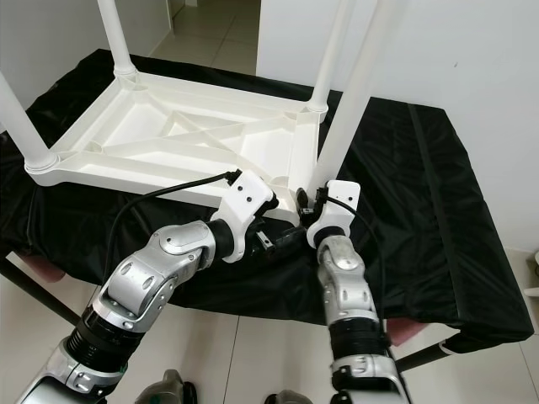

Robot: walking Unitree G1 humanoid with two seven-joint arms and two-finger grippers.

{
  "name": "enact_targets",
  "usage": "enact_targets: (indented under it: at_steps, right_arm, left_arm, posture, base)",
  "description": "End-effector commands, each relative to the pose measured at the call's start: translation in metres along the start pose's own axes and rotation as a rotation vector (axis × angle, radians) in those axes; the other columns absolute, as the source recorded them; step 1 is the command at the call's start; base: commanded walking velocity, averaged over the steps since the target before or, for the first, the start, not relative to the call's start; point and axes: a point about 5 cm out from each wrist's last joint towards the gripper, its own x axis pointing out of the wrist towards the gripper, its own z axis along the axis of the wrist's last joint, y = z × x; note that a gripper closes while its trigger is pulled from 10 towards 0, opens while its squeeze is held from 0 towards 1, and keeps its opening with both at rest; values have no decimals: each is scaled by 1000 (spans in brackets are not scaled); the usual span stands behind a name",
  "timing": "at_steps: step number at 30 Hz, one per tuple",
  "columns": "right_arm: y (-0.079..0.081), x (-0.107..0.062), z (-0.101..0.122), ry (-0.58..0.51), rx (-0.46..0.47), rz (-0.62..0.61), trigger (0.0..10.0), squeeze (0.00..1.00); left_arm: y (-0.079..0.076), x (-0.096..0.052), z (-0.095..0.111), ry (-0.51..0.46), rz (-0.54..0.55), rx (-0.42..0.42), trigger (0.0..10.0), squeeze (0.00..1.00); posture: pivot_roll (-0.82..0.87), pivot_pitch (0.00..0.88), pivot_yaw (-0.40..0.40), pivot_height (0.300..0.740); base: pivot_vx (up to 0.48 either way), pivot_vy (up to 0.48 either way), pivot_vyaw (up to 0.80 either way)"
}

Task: Building children table

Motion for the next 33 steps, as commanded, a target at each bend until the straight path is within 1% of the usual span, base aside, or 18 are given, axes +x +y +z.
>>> enact_targets:
  at_steps: [1,14,15,17,19,22,24,27,28,29,30,31,32,33]
  right_arm:
    - [-5,-5,-5,15,-2,-79,10000,0]
    - [1,-10,-6,39,15,-75,10000,0]
    - [1,-10,-5,39,35,-74,10000,1000]
    - [0,-9,-5,41,64,-34,10000,1000]
    - [-1,-9,-4,39,71,-22,10000,1000]
    - [-3,-9,-4,33,72,4,10000,1000]
    - [-9,-9,-2,25,71,81,10000,1000]
    - [-11,-9,-2,22,67,109,10000,1000]
    - [-22,-6,-1,30,54,163,10000,1000]
    - [-22,-6,-1,30,54,163,10000,1000]
    - [-28,-4,-1,26,23,195,10000,1000]
    - [-36,-1,0,25,-9,256,10000,494]
    - [-39,0,0,33,-8,291,10000,0]
    - [-42,2,0,36,-14,312,10000,0]
  left_arm:
    - [-3,0,-1,6,-23,-1,10000,0]
    - [-5,0,-2,6,-27,0,10000,0]
    - [-5,0,-2,5,-25,0,10000,0]
    - [-5,0,-2,5,-21,-1,10000,0]
    - [-5,0,-2,5,-20,-2,10000,0]
    - [-5,0,-1,4,-18,-3,10000,0]
    - [-5,0,-1,3,-16,-5,10000,0]
    - [-5,0,-1,3,-15,-6,10000,0]
    - [-4,0,-1,2,-11,-8,10000,0]
    - [-4,0,-1,2,-11,-8,10000,0]
    - [-3,0,-1,1,-8,-8,10000,0]
    - [-2,0,0,-1,-4,-10,10000,0]
    - [-2,0,0,-2,-2,-10,10000,0]
    - [-2,0,0,-2,-1,-10,10000,0]
  posture:
    - [45,3,-55,740]
    - [47,0,-60,740]
    - [49,0,-61,740]
    - [50,0,-64,740]
    - [50,0,-65,740]
    - [49,2,-65,740]
    - [46,9,-67,740]
    - [46,9,-67,740]
    - [44,13,-66,740]
    - [44,13,-66,740]
    - [44,14,-66,740]
    - [44,14,-66,740]
    - [43,16,-66,740]
    - [43,16,-66,740]
  base:
    - [0,0,0]
    - [0,0,0]
    - [0,0,0]
    - [0,0,0]
    - [0,0,0]
    - [0,0,0]
    - [0,0,0]
    - [0,0,0]
    - [0,0,0]
    - [0,0,0]
    - [0,0,0]
    - [0,0,0]
    - [0,0,0]
    - [0,0,0]
